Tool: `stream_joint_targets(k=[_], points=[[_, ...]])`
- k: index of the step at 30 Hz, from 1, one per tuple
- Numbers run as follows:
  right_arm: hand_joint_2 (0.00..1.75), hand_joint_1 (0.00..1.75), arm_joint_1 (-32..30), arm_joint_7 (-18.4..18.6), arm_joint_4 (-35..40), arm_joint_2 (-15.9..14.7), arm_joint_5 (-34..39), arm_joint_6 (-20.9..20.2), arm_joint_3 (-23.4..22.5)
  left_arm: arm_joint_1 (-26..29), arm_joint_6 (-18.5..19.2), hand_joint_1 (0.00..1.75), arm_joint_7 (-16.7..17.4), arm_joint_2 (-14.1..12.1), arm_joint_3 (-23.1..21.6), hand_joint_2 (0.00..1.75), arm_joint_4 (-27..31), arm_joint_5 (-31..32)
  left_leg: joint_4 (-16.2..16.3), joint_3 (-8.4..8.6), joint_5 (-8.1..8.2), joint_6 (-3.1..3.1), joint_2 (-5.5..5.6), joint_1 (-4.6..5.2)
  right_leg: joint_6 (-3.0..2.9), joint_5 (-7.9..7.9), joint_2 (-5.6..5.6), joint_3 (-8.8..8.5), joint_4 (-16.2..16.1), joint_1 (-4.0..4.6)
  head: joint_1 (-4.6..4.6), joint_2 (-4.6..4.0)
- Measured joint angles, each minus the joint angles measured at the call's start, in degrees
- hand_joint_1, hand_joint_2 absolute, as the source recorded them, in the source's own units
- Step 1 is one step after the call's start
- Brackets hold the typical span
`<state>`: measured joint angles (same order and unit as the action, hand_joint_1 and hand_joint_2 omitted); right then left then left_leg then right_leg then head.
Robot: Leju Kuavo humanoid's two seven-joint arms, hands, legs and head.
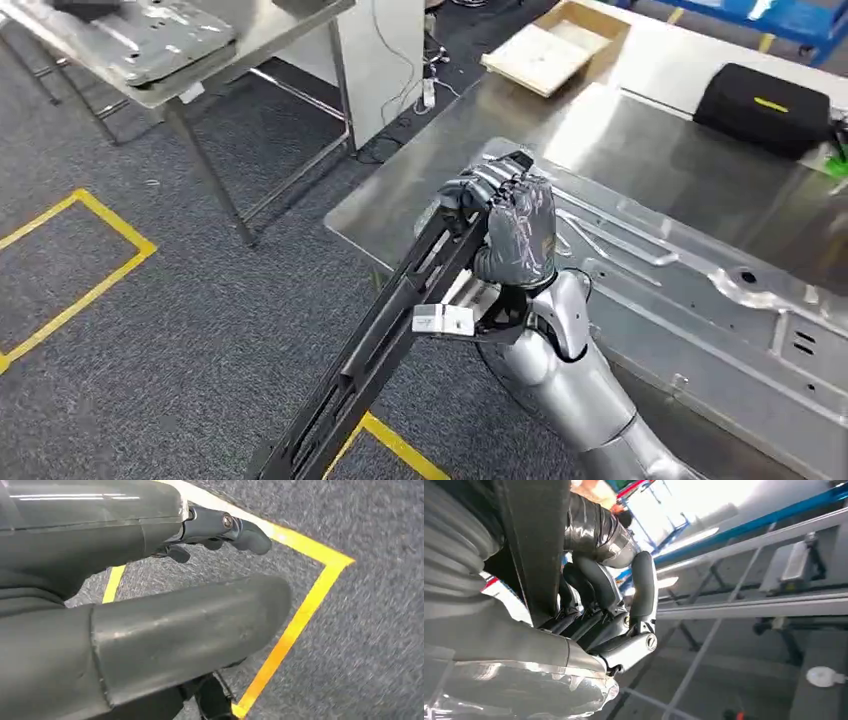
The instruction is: Take the parts from the cabinet and place them on the table.
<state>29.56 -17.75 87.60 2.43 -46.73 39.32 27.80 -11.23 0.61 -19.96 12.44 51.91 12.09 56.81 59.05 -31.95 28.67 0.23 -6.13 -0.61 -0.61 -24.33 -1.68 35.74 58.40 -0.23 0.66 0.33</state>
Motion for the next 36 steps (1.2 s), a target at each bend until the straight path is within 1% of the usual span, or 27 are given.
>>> stream_joint_targets(k=[1, 2, 4, 5, 6, 7, 8, 9, 10, 11, 14, 15, 16, 17, 19, 20, 21, 22, 24, 25, 26, 29, 30, 32, 33, 35, 36], points=[[1.75, 1.75, 0.23, 0.0, 0.0, -0.05, -0.02, 0.11, -0.11, -0.04, 0.0, 0.0, -0.06, 0.0, 0.0, 0.0, 0.0, -0.02, 1.86, -0.59, 1.32, -0.15, 3.1, -0.08, -0.24, 0.1, 0.59, -0.02, -0.09, -0.08, 0.0, 0.0], [1.75, 1.75, 0.29, 0.02, -0.02, -0.02, -0.06, 0.11, -0.11, -0.02, 0.02, 0.0, -0.04, 0.0, 0.0, 0.0, 0.0, -0.02, 5.62, -2.32, 3.59, -0.2, 4.78, -0.22, -0.76, 0.12, 1.04, 0.04, -0.07, -0.12, 0.04, 0.0], [1.75, 1.75, 0.13, 0.02, -0.13, -0.04, -0.24, 0.13, -0.13, 0.31, 0.07, 0.0, -0.04, -0.02, 0.02, 0.0, 0.0, -0.02, 14.17, -6.45, 7.21, -0.44, 5.61, -0.23, -0.83, 0.12, 2.52, 0.11, 0.06, -0.1, 0.02, 0.0], [1.75, 1.75, 0.06, 0.07, -0.24, -0.07, -0.28, 0.13, -0.2, 0.49, 0.13, 0.0, -0.04, -0.02, 0.02, 0.0, 0.0, -0.04, 16.79, -7.89, 7.51, -0.51, 5.63, -0.23, -0.83, 0.12, 3.38, 0.2, 0.24, -0.09, 0.04, 0.0], [1.75, 1.75, 0.0, 0.13, -0.39, -0.09, -0.37, 0.13, -0.33, 0.57, 0.2, 0.0, -0.04, -0.02, 0.02, 0.0, 0.0, -0.09, 16.42, -7.97, 6.26, -0.51, 5.64, -0.27, -0.81, 0.1, 4.22, 0.24, 0.4, -0.12, 0.02, 0.0], [1.75, 1.75, 0.0, 0.24, -0.48, -0.13, -0.59, 0.15, -0.44, 0.56, 0.24, 0.0, -0.04, -0.02, 0.02, 0.0, 0.0, -0.11, 13.28, -6.78, 3.72, -0.48, 5.75, -0.35, -0.74, 0.05, 5.14, 0.26, 0.61, -0.16, 0.04, 0.0], [1.75, 1.75, 0.0, 0.35, -0.52, -0.17, -0.74, 0.15, -0.61, 0.51, 0.28, 0.0, -0.04, -0.04, 0.02, 0.0, 0.0, -0.11, 8.85, -4.91, 0.97, -0.45, 6.21, -0.52, -0.57, -0.06, 5.93, 0.27, 0.88, -0.22, 0.02, 0.0], [1.75, 1.75, 0.02, 0.46, -0.52, -0.22, -0.83, 0.15, -0.83, 0.51, 0.28, 0.0, -0.04, -0.06, 0.02, 0.0, 0.0, -0.11, 4.1, -2.81, -1.54, -0.41, 7.48, -0.73, -0.3, -0.24, 6.62, 0.32, 1.21, -0.31, 0.04, 0.0], [1.75, 1.75, 0.03, 0.55, -0.57, -0.28, -0.83, 0.15, -1.0, 0.58, 0.28, 0.0, -0.02, -0.07, 0.04, 0.0, 0.0, -0.11, 2.08, -1.83, -0.95, -0.27, 10.25, -1.01, 0.01, -0.41, 7.13, 0.61, 1.53, -0.37, 0.0, 0.0], [1.75, 1.75, 0.22, 0.63, -0.66, -0.37, -0.85, 0.22, -1.14, 0.62, 0.31, 0.0, -0.02, -0.07, 0.07, 0.0, 0.0, -0.11, 1.06, -1.57, -0.91, -0.22, 10.84, -1.02, 0.4, -0.44, 7.83, 1.15, 2.2, -0.16, -0.02, 0.0], [1.75, 1.75, 0.03, 0.92, -0.9, -0.85, -0.9, 0.35, -1.79, 0.65, 0.35, 0.0, 0.02, -0.07, 0.09, 0.0, 0.0, 0.02, 1.2, -1.69, -1.38, 0.72, 9.17, -0.39, 1.81, 0.43, 9.56, 1.61, 1.31, -0.64, 0.04, 0.0], [1.75, 1.75, 0.01, 1.01, -0.96, -1.07, -0.94, 0.37, -2.1, 0.6, 0.37, 0.0, 0.02, 0.11, 0.09, 0.0, 0.0, 0.07, 0.47, -1.55, -1.87, 1.44, 8.39, -1.13, 1.96, 0.28, 9.35, 1.72, 1.45, -0.74, 0.04, 0.0], [1.75, 1.75, 0.09, 1.03, -0.98, -1.29, -0.98, 0.46, -2.49, 0.57, 0.37, 0.0, 0.0, 0.0, 0.09, 0.0, 0.0, 0.0, 0.2, -1.4, -2.03, 1.77, 7.76, -0.98, 2.17, -0.68, 6.16, 2.1, 2.59, -0.27, -0.11, 0.0], [1.75, 1.75, 0.3, 1.03, -1.09, -1.4, -1.0, 0.46, -2.64, 0.59, 0.37, 0.0, -0.04, 0.0, 0.09, 0.0, 0.0, 0.02, 0.13, -1.41, -2.08, 2.15, 7.05, -0.81, 2.41, -2.83, 3.94, 3.72, 5.9, -0.28, -0.5, 0.0], [1.75, 1.75, 0.23, 1.05, -1.31, -1.42, -1.05, 0.48, -2.69, 0.91, 0.37, 0.0, -0.02, -0.02, 0.09, 0.0, 0.0, 0.02, 0.14, -1.48, -1.95, 2.35, 5.38, -0.48, 2.8, -6.68, 2.44, 7.73, 14.27, -0.55, -0.5, 0.0], [1.75, 1.75, 0.12, 1.2, -1.49, -1.51, -1.16, 0.48, -2.73, 0.95, 0.37, 0.0, -0.02, -0.07, 0.09, 0.0, 0.0, 0.02, 0.16, -1.52, -1.9, 2.4, 4.56, -0.42, 2.91, -7.39, 2.19, 9.11, 17.14, -0.65, -0.5, 0.0], [1.75, 1.75, 0.05, 1.49, -1.73, -1.73, -1.44, 0.48, -2.89, 0.92, 0.37, 0.0, -0.02, -0.09, 0.09, 0.0, 0.0, 0.04, 0.17, -1.5, -1.86, 2.42, 3.85, -0.41, 2.93, -6.8, 2.04, 9.12, 17.32, -0.69, -0.5, 0.0], [1.75, 1.75, 0.07, 1.73, -1.97, -2.03, -1.68, 0.48, -3.13, 0.9, 0.39, 0.0, -0.02, -0.09, 0.09, 0.0, 0.0, 0.09, 0.17, -1.45, -1.8, 2.37, 3.17, -0.39, 2.9, -5.05, 1.85, 7.86, 15.0, -0.68, -0.52, 0.0], [1.75, 1.75, 0.24, 1.92, -2.36, -2.56, -1.77, 0.48, -4.13, 0.84, 0.48, 0.0, -0.02, -0.07, 0.09, 0.0, 0.0, 0.22, 0.17, -1.15, -1.58, 2.16, 1.98, -0.35, 2.31, -0.4, 0.55, 2.28, 5.08, -0.46, -0.52, 0.0], [1.75, 1.75, 0.52, 2.03, -2.51, -2.8, -1.77, 0.48, -4.59, 0.82, 0.55, 0.0, -0.02, -0.04, 0.09, 0.0, 0.0, 0.24, 0.14, -0.97, -1.45, 1.96, 1.45, -0.27, 1.74, -0.41, -2.18, 0.34, 0.93, 0.11, -0.5, 0.0], [1.75, 1.75, 0.79, 2.05, -2.75, -2.89, -1.77, 0.46, -5.05, 0.81, 0.57, 0.0, -0.04, 0.0, 0.09, 0.0, 0.0, 0.24, 0.23, -1.02, -1.3, 1.64, 1.03, 0.2, 1.28, -0.36, -2.63, 0.22, 0.7, 0.69, -0.48, 0.0], [1.75, 1.75, 1.06, 2.05, -3.54, -3.58, -1.75, 0.44, -6.66, 0.7, 0.57, 0.0, 0.0, 0.02, 0.09, 0.0, 0.0, 0.35, -0.16, -0.46, -1.21, 0.9, -0.54, 0.12, 0.78, -0.24, -0.48, 0.53, 0.72, 0.79, -0.5, 0.0], [1.75, 1.75, 1.05, 2.05, -3.67, -3.74, -1.75, 0.46, -7.15, 0.63, 0.59, 0.0, 0.0, 0.09, 0.09, 0.0, 0.0, 0.37, -0.2, -0.27, -0.85, 0.46, -0.73, 0.42, 0.29, 0.13, 0.13, -0.08, -0.04, 0.23, -0.46, 0.0], [1.75, 1.75, 1.41, 2.03, -4.0, -3.87, -1.81, 0.52, -7.74, 0.51, 0.59, 0.0, -0.04, 0.07, 0.09, 0.0, 0.0, 0.42, 3.56, -1.63, 1.88, 0.15, 3.8, -0.06, -0.32, 0.46, 1.05, -0.29, -0.51, -0.22, -0.42, 0.0], [1.75, 1.75, 1.45, 2.03, -4.15, -3.87, -1.81, 0.52, -7.76, 0.6, 0.59, 0.0, -0.02, 0.07, 0.09, 0.0, 0.0, 0.44, 7.61, -3.53, 3.99, 0.09, 4.88, -0.09, -0.59, 0.46, 1.6, -0.25, -0.51, -0.24, -0.44, 0.0], [1.75, 1.75, 1.18, 2.03, -4.59, -3.87, -1.84, 0.52, -7.89, 0.94, 0.63, 0.0, 0.07, 0.07, 0.09, 0.0, 0.0, 0.7, 15.69, -7.55, 6.9, -0.17, 5.65, -0.11, -0.62, 0.44, 3.11, -0.17, -0.37, -0.22, -0.44, 0.0], [1.75, 1.75, 1.05, 2.03, -4.92, -3.87, -1.9, 0.52, -8.13, 1.07, 0.61, 0.0, 0.07, 0.07, 0.09, 0.0, 0.0, 0.76, 16.95, -8.42, 6.4, -0.27, 5.65, -0.16, -0.61, 0.43, 3.98, -0.09, -0.18, -0.24, -0.44, 0.0]])
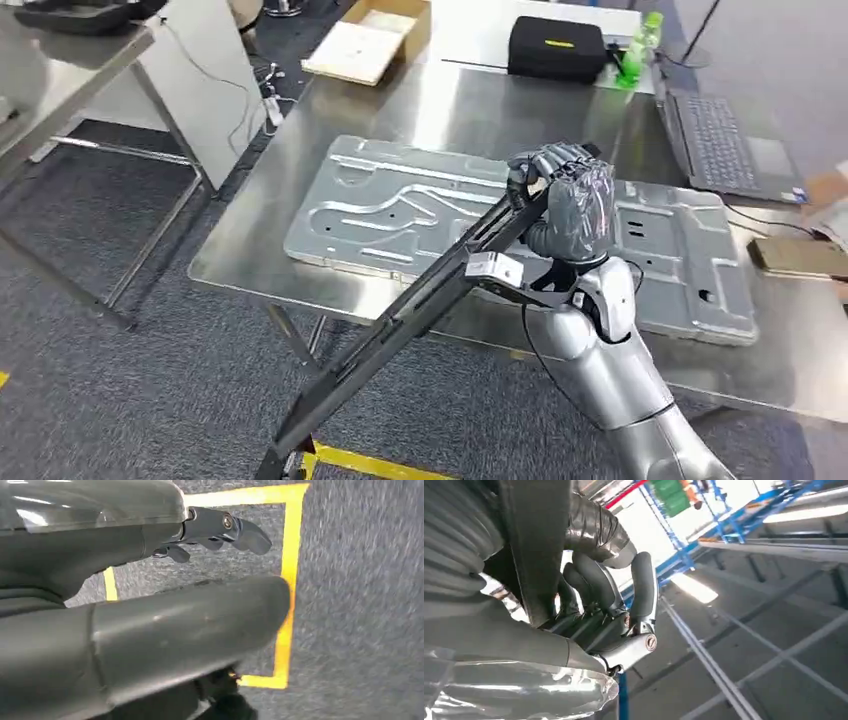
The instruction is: Take the parts from the cabinet and place them on the table.
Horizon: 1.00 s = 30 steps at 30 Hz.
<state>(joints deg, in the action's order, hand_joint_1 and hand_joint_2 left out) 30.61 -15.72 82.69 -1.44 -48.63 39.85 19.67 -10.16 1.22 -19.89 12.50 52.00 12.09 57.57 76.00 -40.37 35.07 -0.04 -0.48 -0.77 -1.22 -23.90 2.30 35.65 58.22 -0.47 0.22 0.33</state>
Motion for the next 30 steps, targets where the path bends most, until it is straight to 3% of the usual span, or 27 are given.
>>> stream_joint_targets(k=[1, 2, 3, 4, 5, 7, 8, 9, 10, 11, 12, 14, 15, 16, 17, 18, 19, 20, 23, 24, 25, 26, 27, 29, 30], points=[[1.75, 1.75, -0.03, 0.0, -0.24, -0.02, 0.0, 0.0, -0.15, -0.01, 0.02, 0.0, 0.0, 0.0, 0.0, 0.0, 0.0, 0.02, -1.74, 0.56, -1.88, -0.05, 0.02, -0.1, 0.06, -0.05, 0.81, 0.08, 0.24, -0.07, 0.0, 0.0], [1.75, 1.75, -0.02, 0.0, -0.46, -0.02, 0.0, 0.0, -0.4, -0.09, 0.0, 0.0, 0.0, 0.0, 0.0, 0.0, 0.0, 0.04, -5.41, 2.08, -4.36, -0.02, 0.17, -0.23, 0.22, -0.16, 1.63, 0.17, 0.52, -0.15, 0.0, 0.0], [1.75, 1.75, 0.02, 0.0, -0.63, -0.04, 0.0, 0.0, -0.63, -0.15, 0.0, 0.0, 0.0, 0.0, 0.0, 0.0, 0.0, 0.07, -10.47, 4.34, -7.19, -0.04, 1.0, -0.47, 0.5, -0.34, 2.44, 0.22, 0.96, -0.24, -0.02, 0.0], [1.75, 1.75, 0.07, 0.0, -0.79, -0.07, 0.02, 0.0, -0.87, -0.14, 0.0, 0.0, 0.0, -0.02, 0.0, 0.0, 0.0, 0.07, -14.63, 5.97, -8.6, -0.04, 3.49, -0.85, 0.84, -0.58, 3.03, 0.47, 1.48, -0.36, 0.0, 0.0], [1.75, 1.75, 0.24, 0.0, -0.96, -0.11, 0.02, 0.0, -1.11, -0.15, 0.0, 0.0, 0.0, 0.0, 0.0, 0.0, 0.0, 0.09, -15.59, 6.39, -7.56, -0.12, 5.94, -0.95, 1.31, -0.75, 3.7, 1.19, 2.15, -0.08, -0.02, 0.0], [1.75, 1.75, 0.25, 0.02, -1.23, -0.15, 0.06, -0.02, -1.33, -0.11, 0.0, 0.0, 0.0, -0.02, 0.0, 0.0, 0.0, 0.11, -15.3, 6.21, -7.73, 0.26, 4.78, -0.63, 2.05, -0.36, 4.87, 1.74, 2.05, -0.49, -0.04, 0.0], [1.75, 1.75, 0.17, 0.15, -1.36, -0.33, 0.32, -0.04, -1.59, -0.14, 0.0, 0.0, 0.0, -0.02, 0.0, 0.0, 0.0, 0.13, -15.34, 6.23, -7.88, 0.72, 4.38, -0.33, 2.61, -0.06, 5.35, 1.75, 1.67, -0.78, 0.02, 0.0], [1.75, 1.75, 0.25, 0.52, -1.53, -0.48, 0.85, -0.24, -1.9, -0.28, -0.04, 0.0, 0.0, 0.02, 0.0, 0.0, 0.0, 0.15, -15.93, 6.36, -8.28, 1.3, 3.87, -0.74, 2.94, 0.09, 5.85, 1.81, 1.57, -0.68, -0.04, 0.0], [1.75, 1.75, 0.34, 1.05, -1.82, -0.74, 1.62, -0.68, -2.34, -0.37, -0.13, 0.0, 0.02, 0.2, 0.0, 0.0, 0.0, 0.15, -16.34, 6.53, -8.63, 1.76, 3.24, -0.86, 2.97, -0.28, 3.61, 1.95, 2.02, -0.72, 0.0, 0.0], [1.75, 1.75, 1.28, 1.55, -2.49, -1.01, 2.77, -1.55, -2.93, -0.42, -0.2, 0.0, -0.02, 0.22, 0.0, 0.0, 0.0, 0.22, -16.57, 6.6, -8.78, 2.12, 2.86, -0.78, 3.21, -1.85, 0.21, 2.96, 4.13, -0.34, -0.46, 0.0], [1.75, 1.75, 2.37, 1.86, -3.56, -1.03, 3.99, -2.27, -3.38, -0.39, -0.2, 0.0, 0.0, 0.22, 0.0, 0.0, 0.0, 0.26, -16.58, 6.52, -8.8, 2.18, 2.34, -0.66, 3.48, -3.89, -1.15, 4.75, 7.73, -0.43, -0.41, 0.0], [1.75, 1.75, 4.12, 1.92, -6.13, -1.46, 7.03, -4.08, -4.54, -0.18, -0.24, 0.0, 0.07, 0.2, 0.0, 0.0, 0.0, 0.44, -16.56, 6.42, -8.76, 2.25, 1.36, -0.55, 3.81, -7.37, -1.99, 8.81, 16.27, -0.55, -0.44, 0.0], [1.75, 1.75, 4.9, 1.82, -7.51, -1.81, 8.47, -4.98, -5.22, -0.15, -0.24, 0.0, 0.09, 0.17, 0.0, 0.0, 0.0, 0.44, -16.54, 6.4, -8.76, 2.25, 1.04, -0.55, 3.87, -7.44, -2.02, 9.68, 18.1, -0.64, -0.44, 0.0], [1.75, 1.75, 5.49, 1.68, -8.63, -2.01, 9.39, -5.4, -5.79, -0.19, -0.24, 0.0, 0.09, 0.2, 0.0, 0.0, 0.0, 0.46, -16.53, 6.42, -8.75, 2.24, 0.85, -0.55, 3.86, -6.33, -2.02, 9.21, 17.29, -0.74, -0.46, 0.0], [1.75, 1.75, 5.96, 1.68, -9.36, -2.21, 9.79, -5.51, -6.32, -0.18, -0.24, 0.0, 0.11, 0.2, 0.0, 0.0, 0.0, 0.48, -16.52, 6.45, -8.73, 2.21, 0.75, -0.55, 3.75, -4.22, -2.02, 7.5, 14.03, -0.78, -0.42, 0.0], [1.75, 1.75, 6.35, 1.66, -9.71, -2.34, 9.9, -5.6, -6.62, -0.19, -0.24, 0.0, 0.11, 0.22, 0.0, 0.0, 0.0, 0.5, -16.52, 6.51, -8.68, 2.13, 0.67, -0.55, 3.55, -2.31, -2.02, 5.44, 10.31, -0.77, -0.46, 0.0], [1.75, 1.75, 7.15, 1.64, -10.23, -2.65, 10.01, -5.9, -7.0, -0.22, -0.22, 0.0, 0.11, 0.26, 0.0, 0.0, 0.0, 0.5, -16.53, 6.65, -8.58, 1.97, 0.52, -0.55, 3.13, 0.32, -2.13, 2.02, 3.91, -0.69, -0.44, 0.0], [1.75, 1.75, 7.78, 1.66, -10.69, -2.78, 10.4, -6.23, -7.19, -0.23, -0.22, 0.0, 0.11, 0.31, 0.0, 0.0, 0.0, 0.57, -16.61, 6.57, -8.54, 1.75, 0.32, -0.41, 2.84, -0.63, -2.39, 0.74, 1.66, -0.37, -0.42, 0.0], [1.75, 1.75, 8.83, 1.97, -12.05, -3.04, 12.88, -8.68, -7.81, -0.4, -0.17, 0.0, 0.11, 0.33, 0.0, 0.0, 0.0, 0.68, -17.0, 6.72, -8.61, 0.68, 0.13, -0.33, 2.19, -0.58, -2.15, 0.93, 1.15, 0.21, -0.39, 0.0], [1.75, 1.75, 9.21, 1.97, -12.66, -3.28, 13.77, -9.58, -8.15, -0.43, -0.06, 0.0, 0.11, 0.33, 0.0, 0.0, 0.0, 0.83, -17.21, 6.86, -8.62, 0.28, 0.14, -0.28, 1.85, -0.5, -2.15, 0.86, 0.95, 0.18, -0.44, 0.0], [1.75, 1.75, 9.58, 1.92, -13.29, -3.52, 14.55, -10.31, -8.57, -0.44, 0.15, 0.0, 0.11, 0.33, -0.02, 0.0, 0.0, 1.03, -16.79, 6.61, -8.07, -0.02, 0.19, -0.28, 1.31, -0.17, -2.26, 0.33, 0.22, -0.65, -0.37, 0.0], [1.75, 1.75, 10.16, 1.75, -13.86, -3.56, 14.95, -10.82, -8.74, -0.44, 0.46, 0.0, 0.11, 0.33, -0.02, 0.0, 0.0, 1.07, -15.21, 6.11, -7.02, -0.11, 0.24, -0.25, 1.0, -0.16, -2.29, 0.14, -0.03, -0.45, -0.39, 0.0], [1.75, 1.75, 11.16, 1.68, -14.87, -3.87, 15.15, -11.48, -8.92, -0.46, 0.83, 0.0, 0.11, 0.33, 0.0, 0.0, 0.0, 1.07, -11.51, 4.37, -4.88, -0.08, 0.27, -0.25, 0.54, -0.14, -2.33, 0.13, 0.0, -0.34, -0.33, 0.0], [1.75, 1.75, 12.34, 1.49, -17.21, -4.26, 15.45, -12.46, -9.16, -0.35, 1.51, 0.0, 0.33, 0.31, 0.0, 0.0, 0.0, 1.18, -2.33, -0.1, -1.14, -0.21, 0.27, -0.27, 0.24, -0.32, -2.27, 0.12, 0.12, -0.08, -0.35, 0.0], [1.75, 1.75, 12.63, 1.33, -18.38, -4.46, 15.5, -12.94, -9.33, -0.29, 1.83, 0.0, 0.39, 0.31, 0.0, 0.0, 0.0, 1.18, 0.46, -1.68, -0.76, -0.27, 0.27, -0.27, 0.13, -0.39, -2.19, 0.12, 0.26, 0.03, -0.33, 0.0]])
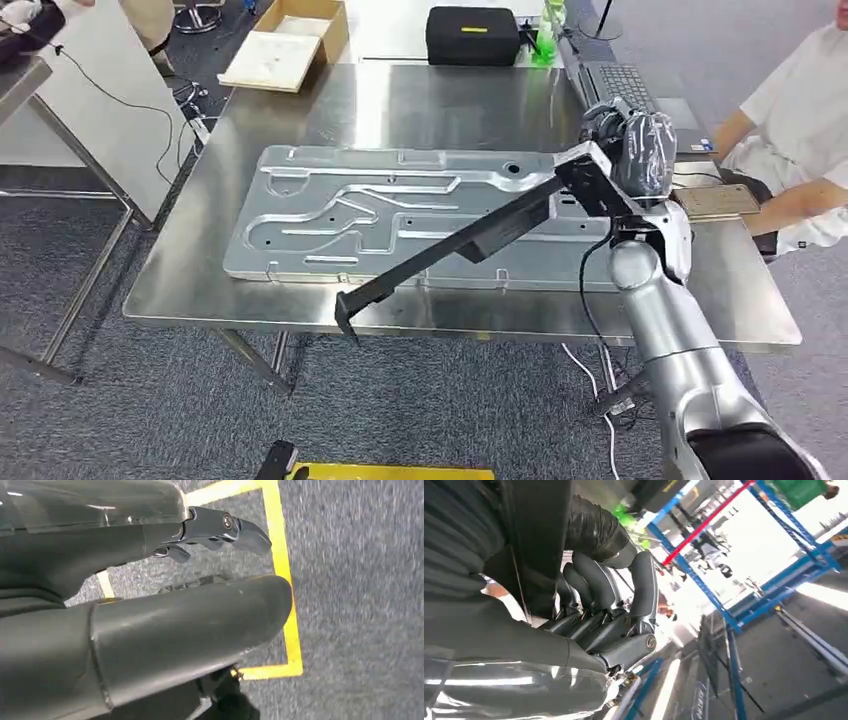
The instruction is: Take the parts from the cabinet and place them on the table.
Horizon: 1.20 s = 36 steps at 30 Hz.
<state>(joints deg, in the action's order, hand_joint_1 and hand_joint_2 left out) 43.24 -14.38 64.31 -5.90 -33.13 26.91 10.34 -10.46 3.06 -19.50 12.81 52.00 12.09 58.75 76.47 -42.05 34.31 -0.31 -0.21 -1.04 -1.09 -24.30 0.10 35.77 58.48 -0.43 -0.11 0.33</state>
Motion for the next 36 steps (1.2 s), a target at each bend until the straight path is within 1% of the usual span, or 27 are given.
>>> stream_joint_targets(k=[1, 2, 4, 5, 6, 9, 10, 11, 12, 14, 15, 16, 17, 19, 20, 21, 22, 24, 26, 27, 29, 30, 31, 32, 33, 35, 36], points=[[1.75, 1.75, 0.29, -0.04, -1.05, -0.18, 0.04, -0.54, -0.11, 0.02, 0.26, 0.0, 0.09, 0.0, 0.0, 0.0, 0.0, 0.0, -0.08, -0.24, -0.98, 0.05, 0.0, 0.0, -0.07, -0.1, 0.13, -0.01, 0.17, 0.06, -0.02, 0.0], [1.75, 1.75, 0.67, -0.06, -2.09, -0.35, 0.2, -1.01, -0.2, 0.01, 0.46, 0.0, 0.09, 0.0, 0.0, 0.0, 0.0, 0.0, -2.55, 0.66, -3.02, 0.18, 0.0, 0.0, -0.03, -0.24, 0.28, -0.03, 0.36, 0.1, 0.0, 0.0], [1.75, 1.75, 1.77, -0.09, -3.98, -0.77, 0.61, -1.97, -0.59, -0.04, 0.74, 0.0, -0.09, -0.09, -0.02, 0.0, 0.0, 0.0, -12.4, 4.96, -8.53, 0.84, 0.09, 0.06, 0.21, -0.62, 0.55, -0.09, 0.89, 0.18, 0.0, 0.0], [1.75, 1.75, 2.25, -0.09, -4.91, -0.92, 0.92, -2.37, -0.81, -0.03, 0.85, 0.0, -0.2, -0.2, 0.0, 0.0, 0.0, 0.0, -15.64, 6.17, -8.91, 1.34, 0.27, 0.27, 0.44, -0.82, 0.58, 0.02, 1.09, 0.13, -0.04, 0.0], [1.75, 1.75, 2.82, -0.11, -5.81, -1.31, 1.2, -2.58, -1.09, -0.13, 0.99, 0.0, -0.3, -0.26, -0.02, 0.0, 0.0, 0.0, -16.69, 6.82, -8.57, 1.29, 0.29, 0.41, 0.79, -0.92, 0.64, 0.3, 1.52, 0.56, -0.06, 0.0], [1.75, 1.75, 3.17, -0.2, -7.37, -1.95, 1.49, -3.02, -1.58, -0.03, 1.11, 0.0, -0.46, -0.33, -0.02, 0.0, 0.0, 0.04, -16.66, 6.75, -8.81, 1.69, 0.31, 0.61, 1.69, -0.61, 0.63, 0.19, 0.97, 0.24, -0.02, 0.0], [1.75, 1.75, 3.37, -0.34, -8.0, -2.12, 1.73, -3.37, -1.81, -0.08, 1.07, 0.0, -0.65, -0.31, -0.02, 0.0, 0.0, 0.07, -17.77, 7.26, -9.42, 2.35, 0.11, 0.0, 2.03, -0.91, 0.65, 0.29, 1.08, 0.26, 0.02, 0.0], [1.75, 1.75, 3.56, -0.74, -8.61, -2.38, 2.03, -3.39, -2.06, -0.14, 1.07, 0.0, -0.85, -0.31, -0.02, 0.0, 0.0, 0.09, -18.08, 7.49, -9.57, 2.56, 0.05, 0.05, 2.37, -1.63, 0.45, 0.52, 1.98, 0.1, -0.11, 0.0], [1.75, 1.75, 3.96, -1.09, -9.31, -2.73, 2.27, -3.48, -2.29, -0.33, 1.07, 0.0, -1.0, -0.31, -0.04, 0.0, 0.0, 0.07, -18.22, 7.5, -9.69, 2.89, 0.04, 0.01, 2.76, -3.37, 0.4, 1.74, 4.64, 0.0, -0.04, 0.0], [1.75, 1.75, 4.08, -1.99, -10.46, -3.41, 2.71, -4.0, -2.71, -0.3, 1.07, 0.0, -1.09, -0.31, -0.04, 0.0, 0.0, 0.09, -18.21, 7.48, -9.66, 2.87, 0.08, 0.01, 3.47, -7.11, 0.38, 5.89, 13.15, -0.38, -0.04, 0.0], [1.75, 1.75, 3.73, -2.58, -10.8, -3.59, 3.04, -4.16, -2.84, -0.17, 1.07, 0.0, -1.09, -0.33, -0.04, 0.0, 0.0, 0.09, -18.19, 7.47, -9.65, 2.85, 0.08, 0.0, 3.75, -7.98, 0.35, 7.74, 16.47, -0.58, -0.11, 0.0], [1.75, 1.75, 3.34, -3.19, -11.02, -3.74, 3.13, -4.42, -2.91, -0.06, 1.09, 0.0, -1.09, -0.35, -0.04, 0.0, 0.0, 0.09, -18.16, 7.49, -9.6, 2.78, 0.07, -0.05, 3.95, -7.47, 0.29, 8.41, 17.23, -0.85, -0.06, 0.0], [1.75, 1.75, 3.04, -3.52, -11.02, -3.78, 3.13, -4.55, -2.91, -0.07, 1.09, 0.0, -1.11, -0.35, -0.02, 0.0, 0.0, 0.15, -18.11, 7.53, -9.5, 2.64, 0.07, -0.11, 4.12, -5.99, 0.19, 7.87, 15.71, -1.06, -0.06, 0.0], [1.75, 1.75, 2.8, -3.91, -11.0, -3.78, 3.08, -4.92, -2.91, -0.1, 1.09, 0.0, -1.44, -0.31, -0.04, 0.0, 0.0, 0.22, -17.73, 7.68, -9.11, 2.05, 0.05, -0.38, 4.47, -0.49, -0.1, 3.21, 6.1, -1.54, -0.06, 0.0], [1.75, 1.75, 2.8, -4.07, -10.98, -3.81, 2.99, -4.99, -2.91, -0.16, 1.12, 0.0, -1.62, -0.31, -0.04, 0.0, 0.0, 0.22, -17.49, 7.7, -8.85, 1.65, 0.01, -0.44, 4.58, 0.46, -0.35, 1.21, 1.47, -1.75, -0.07, 0.0], [1.75, 1.75, 2.78, -4.13, -10.96, -3.83, 2.91, -5.2, -2.91, -0.31, 1.14, 0.0, -1.7, -0.35, -0.04, 0.0, 0.0, 0.22, -17.23, 7.46, -8.71, 1.23, 0.11, -0.05, 4.09, -0.15, -0.18, 0.68, 0.85, -0.95, -0.11, 0.0], [1.75, 1.75, 2.65, -4.13, -10.91, -3.83, 2.86, -5.31, -2.91, -0.34, 1.16, 0.0, -1.79, -0.37, -0.04, 0.0, 0.0, 0.22, -17.48, 7.47, -8.85, 0.86, 0.11, -0.07, 3.29, -0.13, -0.02, 0.83, 1.01, -0.94, -0.04, 0.0], [1.75, 1.75, 2.28, -4.24, -10.85, -3.85, 2.73, -5.53, -2.91, -0.31, 1.2, 0.0, -1.9, -0.37, -0.04, 0.0, 0.0, 0.24, -17.83, 7.67, -9.01, 0.29, 0.09, -0.08, 2.6, -0.16, 0.07, 1.02, 1.15, -0.68, -0.04, 0.0], [1.75, 1.75, 2.25, -4.33, -10.52, -3.83, 2.36, -5.58, -2.89, -0.45, 1.31, 0.0, -1.99, -0.37, -0.04, 0.0, 0.0, 0.26, -16.73, 7.39, -7.85, -0.28, 0.11, -0.24, 1.37, 0.08, -0.02, 0.66, 0.67, -1.1, -0.04, 0.0], [1.75, 1.75, 2.35, -4.48, -10.35, -3.83, 2.23, -5.62, -2.89, -0.55, 1.31, 0.0, -2.03, -0.37, -0.07, 0.0, 0.0, 0.28, -13.83, 6.11, -5.93, -0.22, 0.11, -0.22, 0.74, 0.05, -0.09, 0.61, 0.65, -1.01, 0.02, 0.0], [1.75, 1.75, 2.29, -4.57, -10.34, -3.83, 1.99, -5.82, -2.89, -0.55, 1.31, 0.0, -2.05, -0.37, -0.07, 0.0, 0.0, 0.39, -4.36, 1.74, -1.57, -0.22, 0.11, -0.2, 0.38, -0.03, -0.11, 0.56, 0.65, -0.65, -0.02, 0.0], [1.75, 1.75, 2.18, -4.7, -10.34, -3.83, 1.97, -6.15, -2.89, -0.48, 1.31, 0.0, -2.03, -0.37, -0.07, 0.0, 0.0, 0.46, -0.4, -0.25, -0.32, -0.21, 0.12, -0.12, 0.23, -0.04, -0.09, 0.58, 0.68, -0.41, -0.02, 0.0], [1.75, 1.75, 2.04, -4.76, -10.34, -3.83, 1.97, -6.56, -2.89, -0.41, 1.31, 0.0, -2.03, -0.39, -0.07, 0.0, 0.0, 0.57, 1.34, -1.19, -0.41, -0.11, 0.12, -0.11, 0.12, -0.08, -0.02, 0.54, 0.68, -0.18, -0.02, 0.0], [1.75, 1.75, 1.96, -4.94, -10.32, -3.83, 1.97, -6.93, -2.89, -0.4, 1.34, 0.0, -2.05, -0.39, -0.09, 0.0, 0.0, 0.68, 0.07, -0.78, -1.86, 0.18, 0.12, -0.03, -0.01, -0.16, 0.1, 0.47, 0.69, 0.07, -0.02, 0.0], [1.75, 1.75, 1.97, -5.31, -10.28, -3.83, 1.97, -7.44, -2.89, -0.44, 1.38, 0.0, -2.05, -0.42, -0.09, 0.0, 0.0, 0.7, -3.37, 0.82, -4.11, 0.58, 0.12, 0.08, -0.04, -0.19, 0.24, 0.37, 0.73, 0.25, -0.02, 0.0], [1.75, 1.75, 1.99, -6.05, -9.6, -3.83, 1.97, -8.7, -2.73, -0.61, 1.49, 0.0, -2.1, -0.42, -0.13, 0.0, 0.0, 0.85, -13.98, 6.02, -9.04, 2.0, 0.23, 0.69, -0.06, -0.33, 0.39, 0.03, 0.76, 0.6, -0.02, 0.0], [1.75, 1.75, 2.08, -6.34, -9.38, -3.83, 2.01, -9.16, -2.6, -0.75, 1.49, 0.0, -2.1, -0.63, -0.13, 0.0, 0.0, 0.87, -16.45, 7.16, -8.45, 2.68, 0.15, 0.96, 0.15, -0.45, 0.39, 0.12, 0.88, 0.98, -0.07, 0.0]])
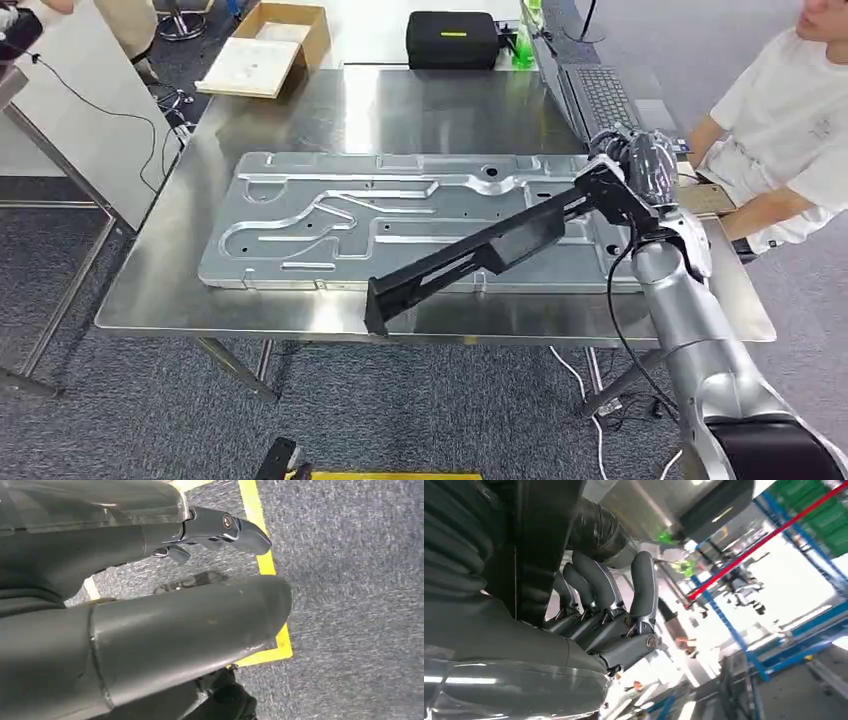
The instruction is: Take the parts from the cabinet and place them on the table.
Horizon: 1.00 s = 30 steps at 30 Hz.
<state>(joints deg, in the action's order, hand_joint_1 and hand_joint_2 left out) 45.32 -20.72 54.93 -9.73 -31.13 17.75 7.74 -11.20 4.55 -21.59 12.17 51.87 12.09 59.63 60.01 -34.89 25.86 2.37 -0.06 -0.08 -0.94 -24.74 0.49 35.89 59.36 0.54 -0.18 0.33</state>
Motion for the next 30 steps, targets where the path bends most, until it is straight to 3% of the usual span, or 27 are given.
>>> stream_joint_targets(k=[2, 3, 4, 6, 8, 9, 10, 11, 12, 14, 15, 16, 19, 21, 23, 24, 25, 26, 27, 29, 30], points=[[1.75, 1.75, 0.01, -0.18, 0.35, -0.09, 0.0, -0.61, 0.2, -0.05, 0.02, 0.0, -0.02, 0.04, -0.04, 0.0, 0.0, 0.16, -0.78, 0.22, -0.13, -0.41, -0.11, 0.11, 0.57, 0.09, -0.02, 0.2, -0.03, -0.36, 0.03, 0.0], [1.75, 1.75, -0.05, -0.22, 0.55, -0.09, -0.02, -0.7, 0.37, 0.08, 0.02, 0.0, -0.02, 0.04, -0.07, 0.0, 0.0, 0.15, -0.79, 0.22, -0.18, -0.28, -0.05, 0.23, 0.94, 0.19, -0.03, 0.14, -0.19, -0.61, 0.05, 0.0], [1.75, 1.75, -0.01, -0.29, 0.9, -0.07, -0.02, -0.81, 0.57, 0.03, 0.02, 0.0, -0.02, 0.07, -0.07, 0.0, 0.0, 0.15, -1.44, 0.49, -0.48, 0.09, -0.06, -0.06, 1.3, 0.2, 0.0, 0.01, -0.31, -0.32, 0.05, 0.0], [1.75, 1.75, 0.05, -0.31, 1.42, -0.22, -0.02, -0.79, 0.68, -0.09, 0.02, 0.0, -0.04, 0.22, -0.11, 0.0, 0.0, 0.13, -2.68, 1.4, -1.11, 0.49, -0.22, -0.56, 1.84, -1.28, -0.15, 0.8, 1.72, -0.51, -0.13, 0.0], [1.75, 1.75, 0.29, -0.31, 1.42, -0.26, 0.0, -0.96, 0.83, -0.27, 0.04, 0.0, -0.04, 0.22, -0.22, 0.0, 0.0, 0.15, -2.69, 1.52, -1.05, 0.56, -0.21, -0.56, 2.49, -5.39, -0.17, 5.05, 10.16, -1.02, -0.15, 0.0], [1.75, 1.75, 0.07, -0.22, 1.4, -0.26, 0.0, -1.12, 0.88, -0.21, 0.04, 0.0, -0.04, 0.26, -0.24, 0.0, 0.0, 0.15, -2.69, 1.56, -0.91, 0.53, -0.21, -0.56, 2.77, -6.68, -0.18, 7.21, 13.99, -1.29, -0.11, 0.0], [1.75, 1.75, -0.24, -0.22, 1.4, -0.26, -0.02, -1.2, 0.94, -0.16, 0.04, 0.0, -0.02, 0.26, -0.26, 0.0, 0.0, 0.15, -2.59, 1.61, -0.78, 0.48, -0.21, -0.58, 3.05, -6.94, -0.2, 9.02, 16.73, -1.55, -0.11, 0.0], [1.75, 1.75, -0.49, -0.18, 1.4, -0.26, -0.04, -1.2, 1.01, -0.1, 0.04, 0.0, -0.02, 0.26, -0.26, 0.0, 0.0, 0.15, -2.49, 1.75, -0.57, 0.28, -0.21, -0.66, 3.3, -5.49, -0.23, 9.13, 16.06, -1.84, -0.15, 0.0], [1.75, 1.75, -0.53, -0.2, 1.4, -0.28, -0.04, -1.18, 1.14, -0.03, 0.04, 0.0, -0.02, 0.33, -0.28, 0.0, 0.0, 0.15, -2.35, 1.98, -0.26, 0.08, -0.2, -0.77, 3.48, -2.96, -0.29, 7.75, 12.78, -2.07, -0.11, 0.0], [1.75, 1.75, -0.45, -0.22, 1.42, -0.28, -0.04, -1.12, 1.29, -0.08, 0.04, 0.0, -0.02, 0.46, -0.33, 0.0, 0.0, 0.15, -1.78, 2.54, 0.58, -0.53, -0.2, -1.08, 3.79, 2.41, -0.63, 2.91, 2.8, -2.43, -0.13, 0.0], [1.75, 1.75, -0.5, -0.22, 1.38, -0.31, -0.04, -1.09, 1.31, -0.1, 0.04, 0.0, -0.02, 0.42, -0.33, 0.0, 0.0, 0.15, -1.65, 2.47, 1.0, -1.02, -0.15, -0.91, 3.91, 1.52, -0.77, 1.72, 0.85, -2.3, -0.15, 0.0], [1.75, 1.75, -0.38, -0.22, 1.38, -0.33, -0.04, -1.07, 1.44, -0.29, 0.02, 0.0, -0.04, 0.46, -0.33, 0.0, 0.0, 0.15, -1.21, 2.33, 1.25, -1.41, -0.12, -0.71, 3.18, 1.34, -0.61, 1.6, -0.05, -1.77, -0.11, 0.0], [1.75, 1.75, -0.74, -0.29, 1.4, -0.44, -0.09, -1.01, 1.6, -0.12, 0.02, 0.0, -0.02, 0.44, -0.33, 0.0, 0.0, 0.15, -1.84, 2.73, 1.48, -2.11, -0.23, -0.61, 1.87, 0.89, -0.4, 1.7, 0.29, -1.83, -0.13, 0.0], [1.75, 1.75, -0.7, -0.31, 1.53, -0.44, -0.09, -1.01, 1.68, -0.22, 0.02, 0.0, -0.02, 0.44, -0.35, 0.0, 0.0, 0.15, 0.24, 2.13, 2.88, -2.65, -0.17, -0.85, 0.83, 0.65, -0.4, 1.01, 0.01, -1.96, -0.11, 0.0], [1.75, 1.75, -0.64, -0.29, 1.57, -0.42, -0.09, -1.01, 1.68, -0.23, 0.02, 0.0, -0.02, 0.44, -0.35, 0.0, 0.0, 0.15, 8.34, -1.92, 6.69, -2.69, -0.17, -0.86, 0.17, 0.23, -0.47, 0.55, 0.01, -1.71, -0.11, 0.0], [1.75, 1.75, -0.74, -0.29, 1.57, -0.44, -0.09, -1.01, 1.68, -0.11, 0.02, 0.0, -0.02, 0.44, -0.33, 0.0, 0.0, 0.15, 13.41, -4.73, 8.43, -2.72, -0.17, -0.81, -0.11, 0.02, -0.48, 0.34, 0.01, -1.48, -0.08, 0.0], [1.75, 1.75, -0.87, -0.29, 1.55, -0.42, -0.09, -1.01, 1.71, 0.03, 0.02, 0.0, -0.02, 0.44, -0.33, 0.0, 0.0, 0.15, 17.08, -7.12, 8.91, -2.63, -0.17, -0.81, -0.35, -0.18, -0.45, 0.11, 0.03, -1.24, -0.08, 0.0], [1.75, 1.75, -0.96, -0.29, 1.57, -0.42, -0.09, -1.01, 1.71, 0.13, 0.02, 0.0, -0.02, 0.44, -0.35, 0.0, 0.0, 0.15, 17.56, -7.98, 8.01, -2.41, -0.17, -0.78, -0.41, -0.4, -0.33, -0.15, 0.03, -1.05, -0.1, 0.0], [1.75, 1.75, -0.99, -0.29, 1.57, -0.44, -0.09, -1.01, 1.73, 0.14, 0.02, 0.0, -0.02, 0.44, -0.33, 0.0, 0.0, 0.15, 15.4, -7.58, 5.81, -2.09, -0.17, -0.66, -0.41, -0.64, -0.14, -0.51, 0.04, -0.87, -0.08, 0.0], [1.75, 1.75, -0.94, -0.29, 1.57, -0.42, -0.09, -1.01, 1.82, 0.04, 0.02, 0.0, -0.02, 0.44, -0.35, 0.0, 0.0, 0.15, 5.81, -3.91, -0.58, -0.97, -0.05, -0.23, -0.34, -1.24, 0.03, -1.49, 0.04, -0.52, -0.08, 0.0], [1.75, 1.75, -0.94, -0.29, 1.57, -0.42, -0.09, -1.01, 1.82, 0.01, 0.0, 0.0, -0.02, 0.4, -0.33, 0.0, 0.0, 0.15, 1.38, -2.3, -2.76, -0.18, -0.02, 0.12, -0.28, -1.54, 0.04, -1.73, 0.02, -0.57, -0.13, 0.0]])
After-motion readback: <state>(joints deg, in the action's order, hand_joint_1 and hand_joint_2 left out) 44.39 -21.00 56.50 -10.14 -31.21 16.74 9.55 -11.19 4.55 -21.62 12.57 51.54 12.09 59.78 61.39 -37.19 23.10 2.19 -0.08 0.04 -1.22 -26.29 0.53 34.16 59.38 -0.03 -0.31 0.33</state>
